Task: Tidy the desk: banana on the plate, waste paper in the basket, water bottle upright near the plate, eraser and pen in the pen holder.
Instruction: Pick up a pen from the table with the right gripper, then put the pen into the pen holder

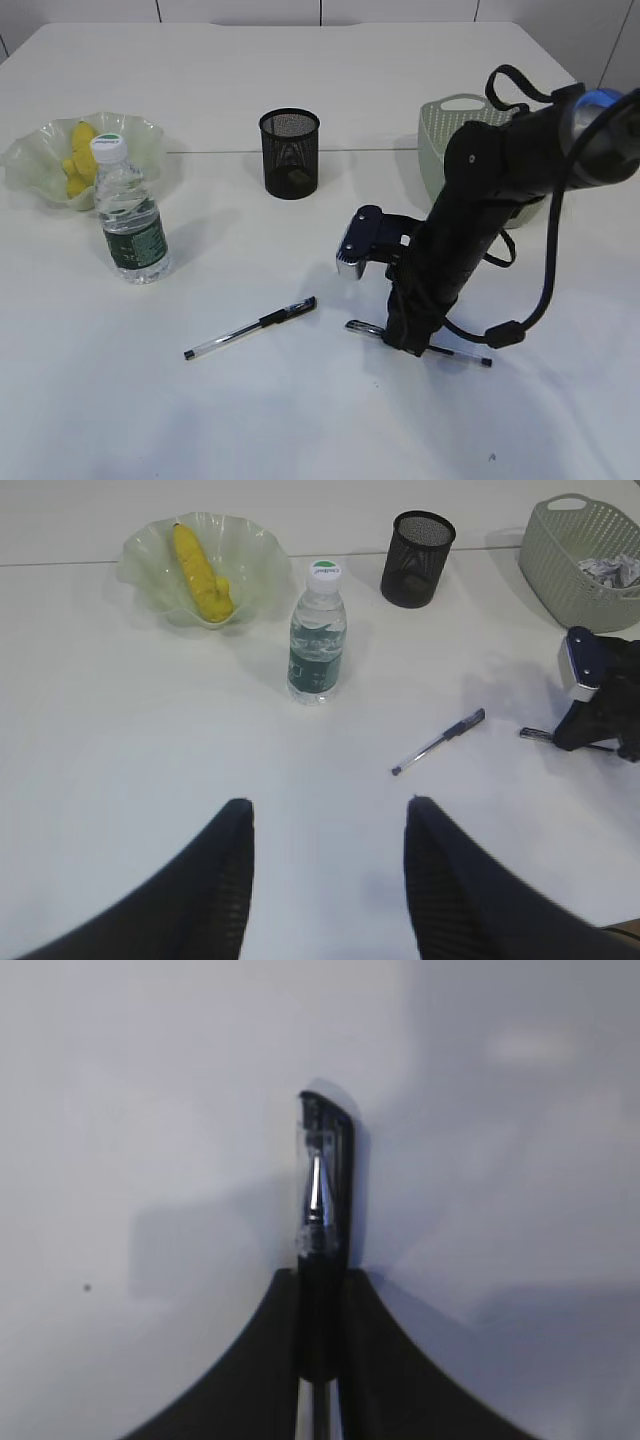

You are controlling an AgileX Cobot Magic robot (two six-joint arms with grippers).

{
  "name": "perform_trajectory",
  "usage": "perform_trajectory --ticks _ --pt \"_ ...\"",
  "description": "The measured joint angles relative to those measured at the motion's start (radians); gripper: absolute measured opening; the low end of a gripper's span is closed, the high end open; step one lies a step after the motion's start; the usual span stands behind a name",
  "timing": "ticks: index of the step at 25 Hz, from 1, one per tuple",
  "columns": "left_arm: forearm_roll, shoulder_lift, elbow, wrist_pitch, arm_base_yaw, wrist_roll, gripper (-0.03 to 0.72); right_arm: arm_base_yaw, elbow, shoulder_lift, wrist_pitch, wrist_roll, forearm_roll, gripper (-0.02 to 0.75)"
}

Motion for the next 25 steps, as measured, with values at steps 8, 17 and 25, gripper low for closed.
perform_trajectory --ticks 8,17,25 --pt "0.0 0.0 0.0 0.0 0.0 0.0 0.332 0.0 -0.182 0.016 0.013 0.026 0.104 0.045" --pt "-0.002 0.0 0.0 0.0 0.0 0.0 0.326 0.0 -0.357 0.02 -0.035 0.035 0.129 0.044" --pt "0.071 0.0 0.0 -0.079 0.0 0.0 0.326 0.0 -0.383 0.02 -0.209 0.049 0.132 0.044"
